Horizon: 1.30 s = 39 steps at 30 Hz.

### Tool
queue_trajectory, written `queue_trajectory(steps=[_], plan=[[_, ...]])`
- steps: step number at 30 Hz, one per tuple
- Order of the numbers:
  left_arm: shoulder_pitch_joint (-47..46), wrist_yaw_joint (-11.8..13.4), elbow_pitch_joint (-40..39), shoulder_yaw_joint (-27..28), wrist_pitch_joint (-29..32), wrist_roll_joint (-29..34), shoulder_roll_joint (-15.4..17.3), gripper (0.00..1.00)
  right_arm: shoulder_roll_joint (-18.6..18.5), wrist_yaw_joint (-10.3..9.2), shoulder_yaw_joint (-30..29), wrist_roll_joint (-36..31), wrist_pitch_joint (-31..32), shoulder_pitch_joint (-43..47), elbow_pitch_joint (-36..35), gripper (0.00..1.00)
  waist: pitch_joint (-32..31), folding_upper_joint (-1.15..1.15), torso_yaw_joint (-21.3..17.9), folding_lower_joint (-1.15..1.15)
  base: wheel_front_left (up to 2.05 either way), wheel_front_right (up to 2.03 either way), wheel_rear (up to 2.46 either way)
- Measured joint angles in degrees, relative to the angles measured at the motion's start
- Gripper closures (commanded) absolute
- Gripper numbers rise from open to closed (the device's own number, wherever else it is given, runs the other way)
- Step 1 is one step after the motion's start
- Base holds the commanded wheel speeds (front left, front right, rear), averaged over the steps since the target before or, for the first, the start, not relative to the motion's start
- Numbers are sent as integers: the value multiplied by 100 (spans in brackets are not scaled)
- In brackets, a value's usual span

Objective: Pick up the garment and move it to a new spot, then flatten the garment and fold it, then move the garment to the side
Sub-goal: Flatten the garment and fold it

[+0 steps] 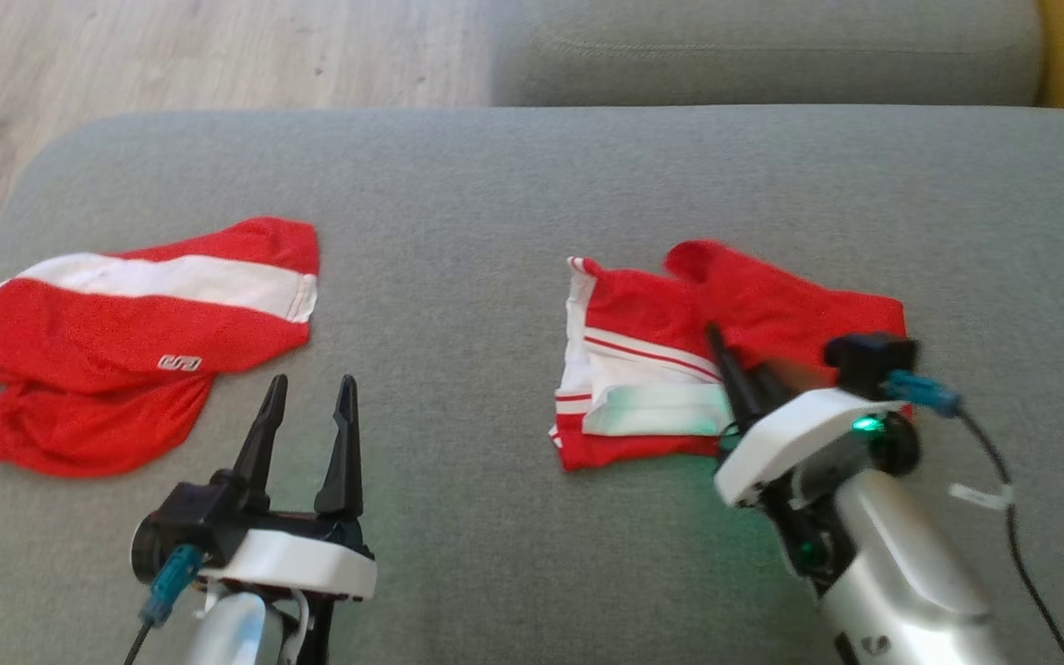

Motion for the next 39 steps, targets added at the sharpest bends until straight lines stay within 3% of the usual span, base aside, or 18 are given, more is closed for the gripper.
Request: queue_trajectory(steps=[14,15,16,26,33,39], plan=[[-8,0,56,-65,1,-8,-7,0,-19,0,1180,510,-371,-575,880,100,170,0,393,0,0,0,0],[-9,0,64,-63,1,-8,-7,0,-30,0,1287,515,-370,-595,912,27,175,0,396,0,0,0,0],[-9,0,71,-58,1,-8,-7,0,-57,0,1437,587,-369,-612,887,0,177,0,393,0,0,0,0],[-9,1,88,70,1,-7,-10,0,-59,0,2361,1151,-439,-730,380,0,123,0,163,0,0,0,0],[-8,0,-160,112,1,-7,-11,0,-63,0,1540,445,-1016,-1202,748,0,79,0,-168,0,0,0,0],[-8,-1,-468,111,0,-7,-12,0,-296,0,615,-657,-1281,-1145,780,0,37,0,-441,0,0,0,0]])
